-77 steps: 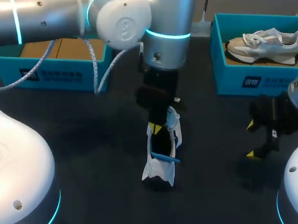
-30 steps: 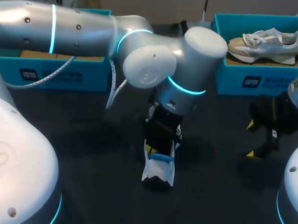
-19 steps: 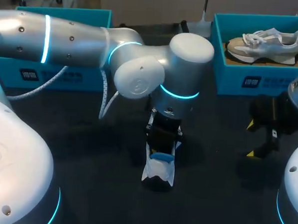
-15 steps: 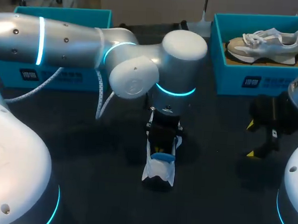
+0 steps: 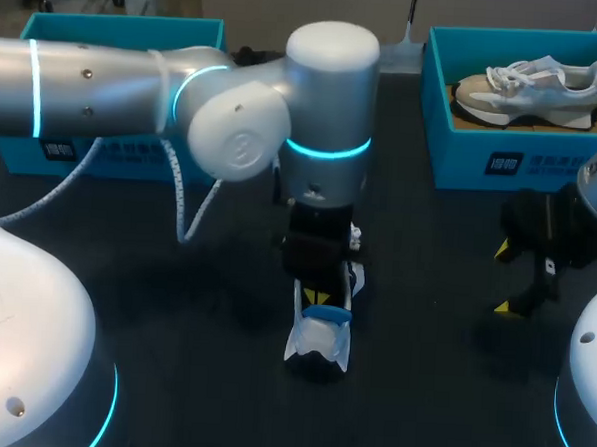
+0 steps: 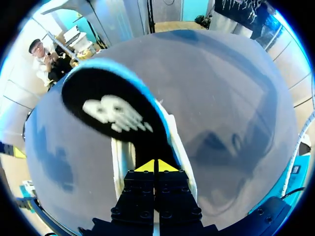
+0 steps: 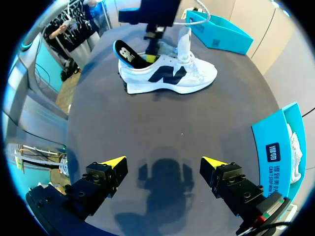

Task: Take the shoe out of the shoebox, open the shoe tongue, remove and reinsert the insole, then place the shoe into the shoebox

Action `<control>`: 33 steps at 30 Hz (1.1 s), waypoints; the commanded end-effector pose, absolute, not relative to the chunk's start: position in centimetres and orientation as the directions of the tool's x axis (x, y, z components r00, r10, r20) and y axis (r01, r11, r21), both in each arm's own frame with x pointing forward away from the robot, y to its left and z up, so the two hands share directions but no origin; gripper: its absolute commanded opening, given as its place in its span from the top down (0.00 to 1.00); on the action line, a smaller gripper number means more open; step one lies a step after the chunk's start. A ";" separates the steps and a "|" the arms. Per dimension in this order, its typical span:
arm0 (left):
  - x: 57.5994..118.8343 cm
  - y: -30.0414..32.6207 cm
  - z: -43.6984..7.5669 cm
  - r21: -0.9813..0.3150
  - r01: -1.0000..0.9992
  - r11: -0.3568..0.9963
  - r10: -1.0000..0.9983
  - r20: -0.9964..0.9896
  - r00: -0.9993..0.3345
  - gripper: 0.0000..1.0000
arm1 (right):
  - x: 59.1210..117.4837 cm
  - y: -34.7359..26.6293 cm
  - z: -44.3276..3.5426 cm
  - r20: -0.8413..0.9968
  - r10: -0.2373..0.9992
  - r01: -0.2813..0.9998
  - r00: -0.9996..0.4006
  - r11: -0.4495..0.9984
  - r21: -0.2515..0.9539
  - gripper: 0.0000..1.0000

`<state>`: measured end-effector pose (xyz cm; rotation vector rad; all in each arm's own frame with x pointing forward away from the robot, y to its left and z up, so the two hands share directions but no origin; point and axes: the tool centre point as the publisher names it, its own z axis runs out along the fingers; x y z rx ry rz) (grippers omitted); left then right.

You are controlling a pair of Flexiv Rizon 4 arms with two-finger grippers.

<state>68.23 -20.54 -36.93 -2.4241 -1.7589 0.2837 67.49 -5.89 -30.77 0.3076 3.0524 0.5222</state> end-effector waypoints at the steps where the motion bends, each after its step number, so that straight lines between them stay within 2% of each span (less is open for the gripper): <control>1: 66.8 -20.9 -40.0 -0.219 0.923 -0.315 0.949 -0.057 0.310 1.00 | 67.3 -5.8 -30.8 0.001 0.201 0.190 -0.980 0.925 0.329 0.00; 6: 67.0 -20.5 -41.8 -0.138 0.941 -0.310 0.950 0.003 0.313 1.00 | 67.3 -5.8 -30.8 0.001 0.201 0.190 -0.980 0.925 0.329 0.00; 10: 69.6 -20.3 -43.1 -0.068 0.966 -0.248 0.967 0.040 0.251 1.00 | 67.3 -5.8 -30.8 0.001 0.201 0.190 -0.980 0.925 0.329 0.00; 18: 74.6 -20.4 -41.8 0.019 0.990 -0.137 0.990 0.042 0.136 1.00 | 67.3 -5.8 -30.8 0.001 0.201 0.190 -0.980 0.925 0.329 0.00; 22: 74.6 -20.4 -40.3 -0.021 0.991 -0.135 0.991 0.003 0.135 1.00 | 67.3 -5.8 -30.8 0.001 0.201 0.190 -0.980 0.925 0.329 0.00; 27: 71.7 -20.7 -37.1 -0.159 0.967 -0.199 0.979 -0.080 0.189 1.00 | 67.3 -5.8 -30.8 0.001 0.201 0.190 -0.980 0.925 0.329 0.00; 33: 69.0 -21.5 -35.8 -0.295 0.921 -0.253 0.967 -0.102 0.233 1.00 | 67.3 -5.8 -30.8 0.001 0.201 0.190 -0.980 0.925 0.329 0.00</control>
